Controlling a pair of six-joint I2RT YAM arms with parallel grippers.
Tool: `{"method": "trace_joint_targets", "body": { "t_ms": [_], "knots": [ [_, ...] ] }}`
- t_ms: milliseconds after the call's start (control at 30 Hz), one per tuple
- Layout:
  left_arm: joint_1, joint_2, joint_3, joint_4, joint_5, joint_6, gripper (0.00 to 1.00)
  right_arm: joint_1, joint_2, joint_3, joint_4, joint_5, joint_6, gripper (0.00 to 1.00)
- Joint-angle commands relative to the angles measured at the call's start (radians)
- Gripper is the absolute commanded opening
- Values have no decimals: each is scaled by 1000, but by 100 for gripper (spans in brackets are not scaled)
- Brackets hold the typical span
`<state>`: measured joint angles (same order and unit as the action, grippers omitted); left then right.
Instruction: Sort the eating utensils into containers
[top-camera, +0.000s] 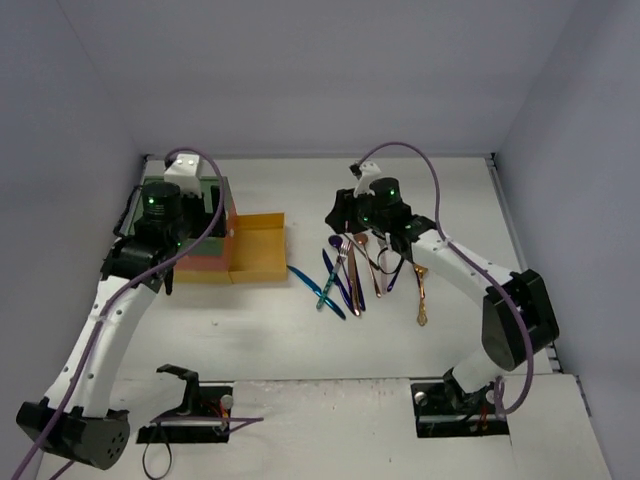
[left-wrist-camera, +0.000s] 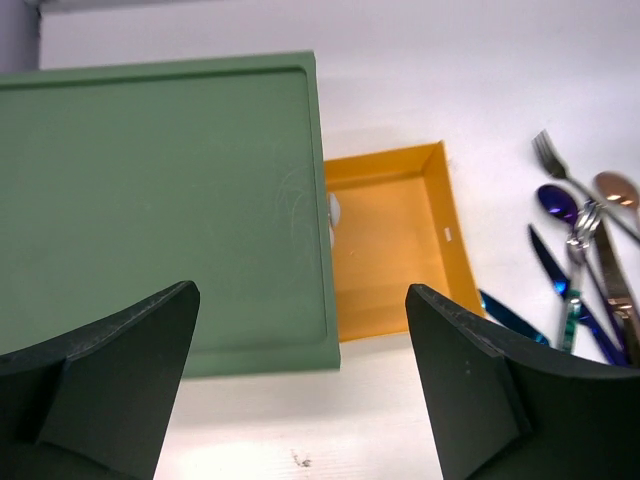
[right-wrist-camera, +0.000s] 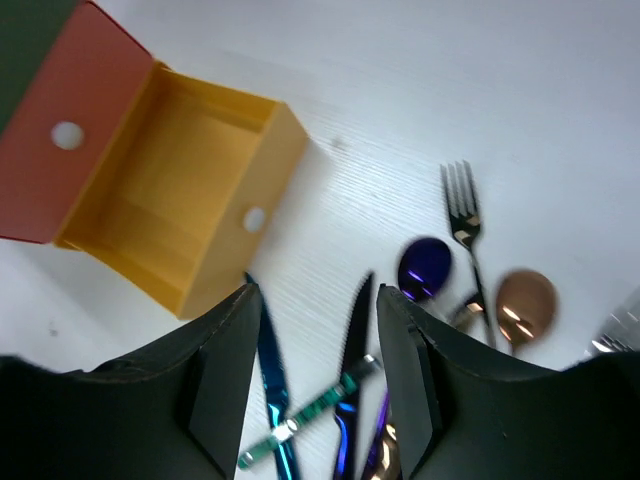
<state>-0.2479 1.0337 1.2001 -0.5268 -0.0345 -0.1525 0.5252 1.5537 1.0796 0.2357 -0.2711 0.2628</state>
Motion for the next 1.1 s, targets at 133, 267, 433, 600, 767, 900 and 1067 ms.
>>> {"method": "trace_joint_targets", "body": {
  "t_ms": [133, 267, 433, 600, 767, 900, 1067],
  "knots": [
    [-7, -247, -33, -124, -13, -60, 82, 165, -130, -55, -342, 267, -129, 48],
    [-7, -344, -134, -142, -22, -69, 82, 247, -142, -101, -346, 307, -95, 43],
    [-8, -375, -249, -132, -13, -83, 82, 323, -47, -67, -343, 327, -38, 42],
    [-7, -389, -337, -104, -42, -96, 82, 352, 67, -8, -325, 343, 40, 37],
    [-7, -412, -360, -77, -73, -94, 82, 352, 170, 27, -294, 354, 85, 35],
    [-7, -434, -367, -80, -101, -88, 82, 349, 215, 51, -286, 364, 88, 34],
    [-8, -433, -370, -81, -108, -88, 82, 342, 235, 69, -278, 360, 78, 32]
  ]
}}
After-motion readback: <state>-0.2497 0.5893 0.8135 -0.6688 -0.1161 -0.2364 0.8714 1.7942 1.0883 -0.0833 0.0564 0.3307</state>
